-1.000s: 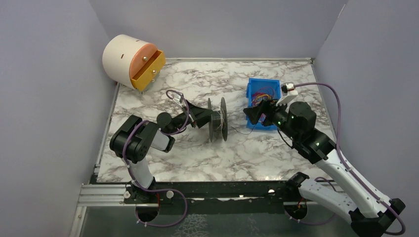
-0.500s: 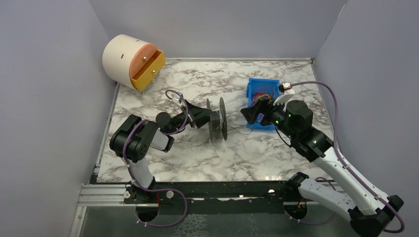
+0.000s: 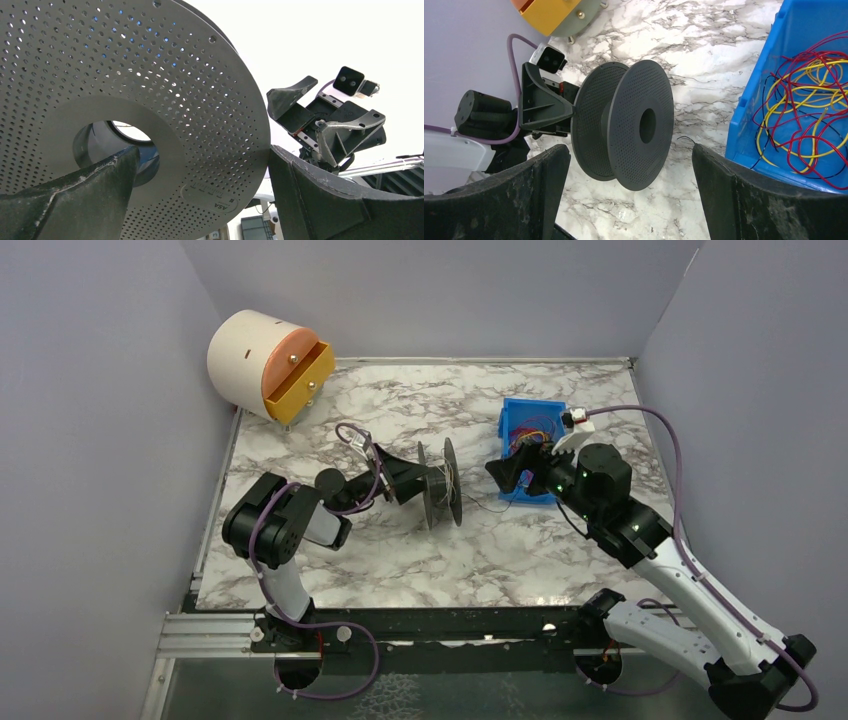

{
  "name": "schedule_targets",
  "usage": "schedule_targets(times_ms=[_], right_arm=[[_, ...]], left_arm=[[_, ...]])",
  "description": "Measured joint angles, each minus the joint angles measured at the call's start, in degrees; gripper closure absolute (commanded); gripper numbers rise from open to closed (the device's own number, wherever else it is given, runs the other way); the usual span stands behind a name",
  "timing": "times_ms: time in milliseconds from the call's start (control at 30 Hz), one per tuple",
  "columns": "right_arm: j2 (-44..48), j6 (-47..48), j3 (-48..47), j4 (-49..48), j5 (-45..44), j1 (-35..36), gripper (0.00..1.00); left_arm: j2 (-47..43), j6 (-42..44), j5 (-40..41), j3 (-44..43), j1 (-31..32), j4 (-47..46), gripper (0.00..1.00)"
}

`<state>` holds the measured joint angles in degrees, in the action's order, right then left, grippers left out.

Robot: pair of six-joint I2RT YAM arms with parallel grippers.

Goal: Wrap the cables

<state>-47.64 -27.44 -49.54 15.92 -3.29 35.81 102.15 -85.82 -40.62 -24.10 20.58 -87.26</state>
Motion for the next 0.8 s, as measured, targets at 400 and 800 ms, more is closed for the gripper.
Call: schedule_targets(times_ms=[400,800], right_arm=[[0.1,0.0,0.2,0.0,0.2,0.0,0.02],[0.9,0.0,0.2,0.0,0.3,0.0,0.02]], left_arm=[[-3.8,3.0,-0.1,0.3,-0.3,0.5,0.01],[-11.3,8.5,-0.3,0.3,-0.3,5.2,0.01]])
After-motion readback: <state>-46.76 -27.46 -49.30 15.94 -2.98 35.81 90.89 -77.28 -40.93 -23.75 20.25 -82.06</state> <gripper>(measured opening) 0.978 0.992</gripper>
